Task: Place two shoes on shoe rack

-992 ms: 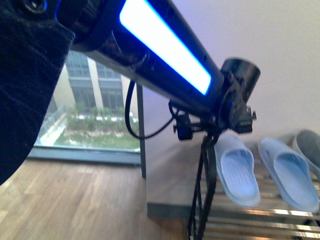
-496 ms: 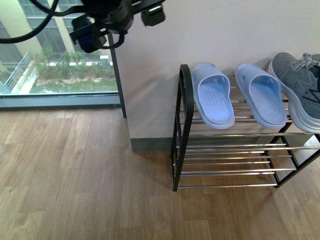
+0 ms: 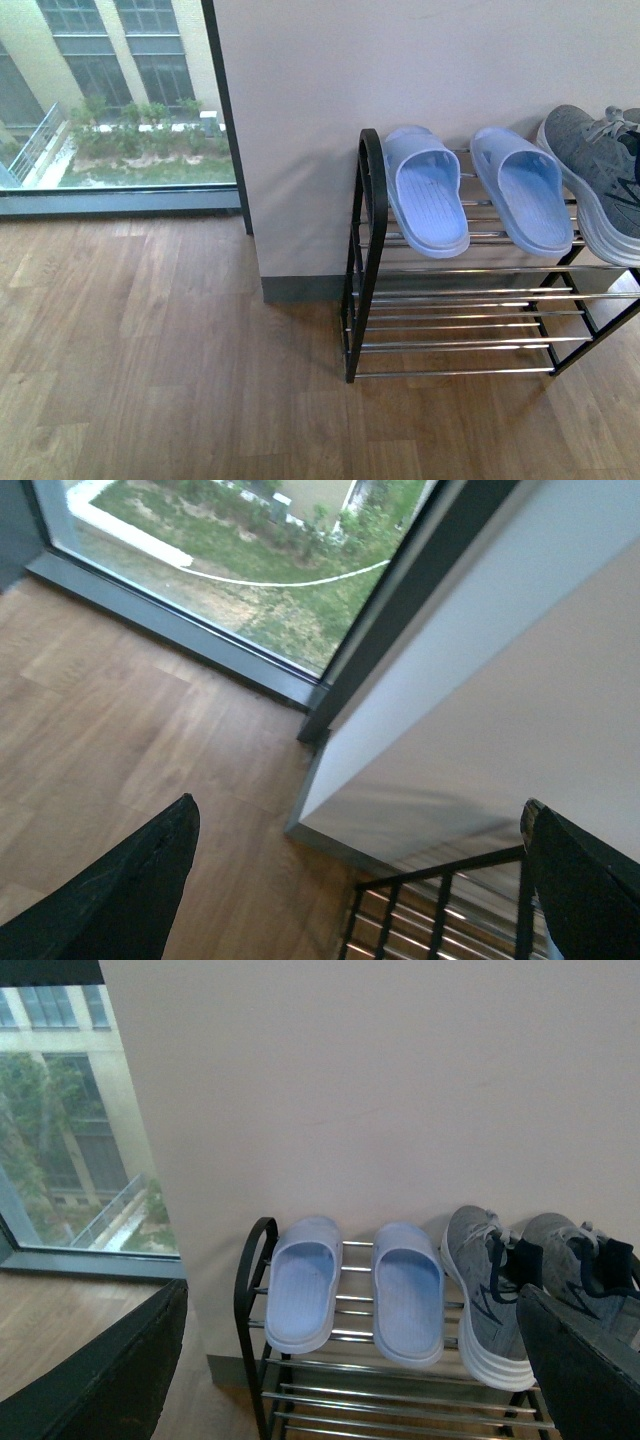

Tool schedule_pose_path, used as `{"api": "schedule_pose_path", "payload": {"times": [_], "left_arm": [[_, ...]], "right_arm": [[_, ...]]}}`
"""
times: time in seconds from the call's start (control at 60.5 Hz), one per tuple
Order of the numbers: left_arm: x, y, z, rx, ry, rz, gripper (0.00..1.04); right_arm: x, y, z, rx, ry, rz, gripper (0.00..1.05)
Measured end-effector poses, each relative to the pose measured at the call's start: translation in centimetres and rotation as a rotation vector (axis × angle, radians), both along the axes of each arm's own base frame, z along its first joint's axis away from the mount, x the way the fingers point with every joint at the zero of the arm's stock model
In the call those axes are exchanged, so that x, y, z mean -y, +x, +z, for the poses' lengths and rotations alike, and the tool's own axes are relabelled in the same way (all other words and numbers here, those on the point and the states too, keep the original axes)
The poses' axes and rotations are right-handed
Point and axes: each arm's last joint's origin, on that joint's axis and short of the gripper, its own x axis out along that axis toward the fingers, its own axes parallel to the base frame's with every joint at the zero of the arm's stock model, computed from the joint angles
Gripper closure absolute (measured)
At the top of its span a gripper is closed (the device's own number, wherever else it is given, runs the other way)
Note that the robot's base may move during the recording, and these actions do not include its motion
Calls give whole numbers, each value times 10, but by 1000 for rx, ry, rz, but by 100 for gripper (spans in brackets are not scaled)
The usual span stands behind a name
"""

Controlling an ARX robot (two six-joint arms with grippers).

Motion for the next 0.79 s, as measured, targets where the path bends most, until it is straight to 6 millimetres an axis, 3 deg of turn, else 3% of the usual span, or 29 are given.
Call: {"api": "schedule_pose_path", "payload": {"times": [0.264, 0.463, 0.579, 0.678, 0.793], "left_arm": [[-60, -93, 65, 118, 87, 76, 9], [-72, -140, 70, 145, 114, 70, 9], [-72, -148, 73, 168, 120, 67, 9], [-66, -158, 55, 384, 304, -179, 34], [-60, -171, 35, 402, 385, -205, 55]], "right_arm": [[0, 0, 0, 0, 0, 0, 9], [0, 0, 0, 0, 0, 0, 9], [0, 0, 0, 0, 0, 0, 9], [0, 0, 0, 0, 0, 0, 9], [0, 0, 0, 0, 0, 0, 9]]}}
